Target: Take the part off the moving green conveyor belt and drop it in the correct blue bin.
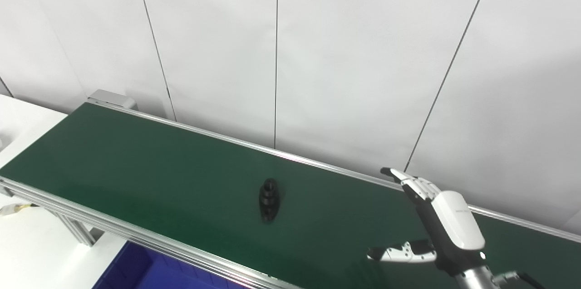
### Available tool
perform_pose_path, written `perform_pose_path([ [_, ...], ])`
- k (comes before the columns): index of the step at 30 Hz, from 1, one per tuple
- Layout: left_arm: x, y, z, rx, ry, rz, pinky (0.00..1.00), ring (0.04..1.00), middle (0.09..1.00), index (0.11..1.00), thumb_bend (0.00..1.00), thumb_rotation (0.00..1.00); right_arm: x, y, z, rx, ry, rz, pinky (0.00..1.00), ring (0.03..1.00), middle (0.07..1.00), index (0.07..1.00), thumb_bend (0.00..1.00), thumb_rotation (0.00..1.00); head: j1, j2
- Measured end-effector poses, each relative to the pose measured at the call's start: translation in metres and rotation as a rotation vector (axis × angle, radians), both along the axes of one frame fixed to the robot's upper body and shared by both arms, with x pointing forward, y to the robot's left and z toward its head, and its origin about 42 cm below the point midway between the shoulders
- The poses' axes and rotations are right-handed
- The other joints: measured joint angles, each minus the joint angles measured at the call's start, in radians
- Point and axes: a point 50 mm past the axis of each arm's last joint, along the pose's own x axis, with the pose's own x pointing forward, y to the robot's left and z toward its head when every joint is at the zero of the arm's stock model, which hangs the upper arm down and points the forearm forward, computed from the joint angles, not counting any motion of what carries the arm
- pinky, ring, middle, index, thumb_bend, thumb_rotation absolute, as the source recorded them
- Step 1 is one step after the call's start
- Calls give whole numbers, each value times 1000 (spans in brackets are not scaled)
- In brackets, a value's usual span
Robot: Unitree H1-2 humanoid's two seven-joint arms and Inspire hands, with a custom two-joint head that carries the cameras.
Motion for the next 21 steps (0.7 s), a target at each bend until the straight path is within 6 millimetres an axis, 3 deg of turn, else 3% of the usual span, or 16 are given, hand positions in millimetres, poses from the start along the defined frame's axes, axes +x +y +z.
perform_pose_path([
  [9,1,-5,1,-5,-1,4,769,876,878,847,981,978,18,35,-6,-72,54,44,585,793,867,867,967,685,5,5],
  [21,3,-8,1,-1,-5,-10,775,876,881,849,986,974,39,61,-24,-159,92,44,610,787,842,851,973,667,12,5],
])
